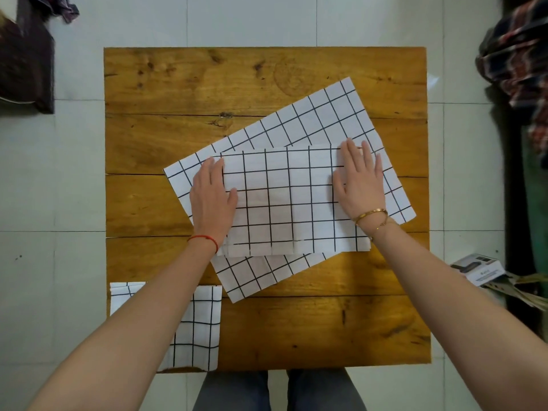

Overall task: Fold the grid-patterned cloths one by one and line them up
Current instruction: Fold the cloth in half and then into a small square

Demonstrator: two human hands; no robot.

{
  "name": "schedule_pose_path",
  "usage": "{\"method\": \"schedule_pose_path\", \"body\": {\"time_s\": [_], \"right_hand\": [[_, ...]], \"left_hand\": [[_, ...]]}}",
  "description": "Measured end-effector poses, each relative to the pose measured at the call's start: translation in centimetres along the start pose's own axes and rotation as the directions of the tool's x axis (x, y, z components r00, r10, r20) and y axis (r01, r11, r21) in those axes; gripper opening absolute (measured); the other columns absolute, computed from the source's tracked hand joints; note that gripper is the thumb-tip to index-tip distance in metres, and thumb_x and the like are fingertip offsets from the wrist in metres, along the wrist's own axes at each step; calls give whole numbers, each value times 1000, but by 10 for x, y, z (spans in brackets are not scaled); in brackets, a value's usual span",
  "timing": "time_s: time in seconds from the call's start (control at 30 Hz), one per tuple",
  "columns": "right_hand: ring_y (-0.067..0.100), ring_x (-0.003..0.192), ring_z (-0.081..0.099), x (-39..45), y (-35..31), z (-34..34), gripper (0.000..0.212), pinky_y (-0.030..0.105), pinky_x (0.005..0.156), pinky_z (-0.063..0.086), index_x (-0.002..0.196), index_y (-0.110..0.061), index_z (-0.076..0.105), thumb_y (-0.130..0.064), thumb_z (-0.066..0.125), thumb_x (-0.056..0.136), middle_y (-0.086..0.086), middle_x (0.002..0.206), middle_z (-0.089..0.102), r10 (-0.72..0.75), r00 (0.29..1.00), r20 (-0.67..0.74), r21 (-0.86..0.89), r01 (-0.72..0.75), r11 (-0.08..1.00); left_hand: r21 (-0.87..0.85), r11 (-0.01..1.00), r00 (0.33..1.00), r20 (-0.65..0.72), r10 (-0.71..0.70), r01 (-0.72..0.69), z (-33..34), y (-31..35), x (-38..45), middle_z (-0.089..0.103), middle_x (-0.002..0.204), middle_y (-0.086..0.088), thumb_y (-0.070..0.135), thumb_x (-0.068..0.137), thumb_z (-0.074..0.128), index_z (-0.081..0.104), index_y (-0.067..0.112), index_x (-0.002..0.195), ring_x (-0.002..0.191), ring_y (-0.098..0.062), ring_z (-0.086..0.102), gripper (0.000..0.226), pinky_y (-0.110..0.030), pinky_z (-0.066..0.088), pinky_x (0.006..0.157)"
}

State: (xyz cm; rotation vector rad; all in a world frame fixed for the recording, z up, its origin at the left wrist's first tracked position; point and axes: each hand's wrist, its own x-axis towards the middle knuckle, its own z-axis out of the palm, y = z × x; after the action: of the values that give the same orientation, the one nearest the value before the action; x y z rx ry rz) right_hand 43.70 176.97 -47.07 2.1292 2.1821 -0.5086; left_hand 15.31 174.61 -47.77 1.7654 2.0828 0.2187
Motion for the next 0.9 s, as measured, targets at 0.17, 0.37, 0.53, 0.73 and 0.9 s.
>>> {"method": "schedule_pose_path", "body": {"time_s": [0.17, 0.37, 0.53, 0.73, 0.9], "right_hand": [[29, 145, 20, -21, -32, 7, 59, 47, 119, 14, 147, -11, 31, -29, 50, 94, 7, 154, 31, -247, 968, 42, 32, 246, 969], [28, 145, 16, -37, -53, 26, 69, 44, 119, 15, 151, -13, 21, -31, 55, 93, 3, 158, 21, -276, 938, 211, -28, 288, 957], [28, 146, 14, -38, -57, 32, 71, 44, 119, 15, 151, -14, 19, -29, 56, 93, 3, 158, 18, -232, 943, 238, -58, 253, 966], [28, 146, 12, -38, -56, 33, 71, 44, 120, 15, 151, -14, 19, -27, 57, 93, 3, 158, 18, -234, 944, 231, -44, 251, 967], [27, 147, 11, -38, -57, 33, 71, 44, 120, 14, 151, -15, 18, -27, 56, 93, 2, 159, 17, -229, 946, 228, -31, 242, 970]], "left_hand": [[-178, 929, 939, -53, -339, 326, -3, -1, -25, 55, 114, -7, 30, 87, 66, 53, 12, 117, 104, -23, 52, 37, -37, 48, 88], [-245, 805, 840, 92, -535, 540, -1, -4, -32, 62, 102, -7, 39, 85, 67, 57, 13, 105, 93, -24, 61, 35, -46, 54, 81], [-270, 770, 815, 169, -554, 579, -2, -3, -27, 64, 106, -9, 37, 85, 67, 60, 11, 104, 96, -25, 62, 34, -45, 56, 81], [-398, 681, 783, 209, -585, 615, -8, 1, -25, 61, 108, -9, 29, 85, 69, 51, 8, 113, 97, -24, 61, 40, -32, 50, 74], [-441, 602, 744, 324, -585, 666, -11, 2, -20, 55, 79, 2, 27, 89, 66, 60, 14, 81, 71, -11, 52, 17, -24, 42, 68]]}}
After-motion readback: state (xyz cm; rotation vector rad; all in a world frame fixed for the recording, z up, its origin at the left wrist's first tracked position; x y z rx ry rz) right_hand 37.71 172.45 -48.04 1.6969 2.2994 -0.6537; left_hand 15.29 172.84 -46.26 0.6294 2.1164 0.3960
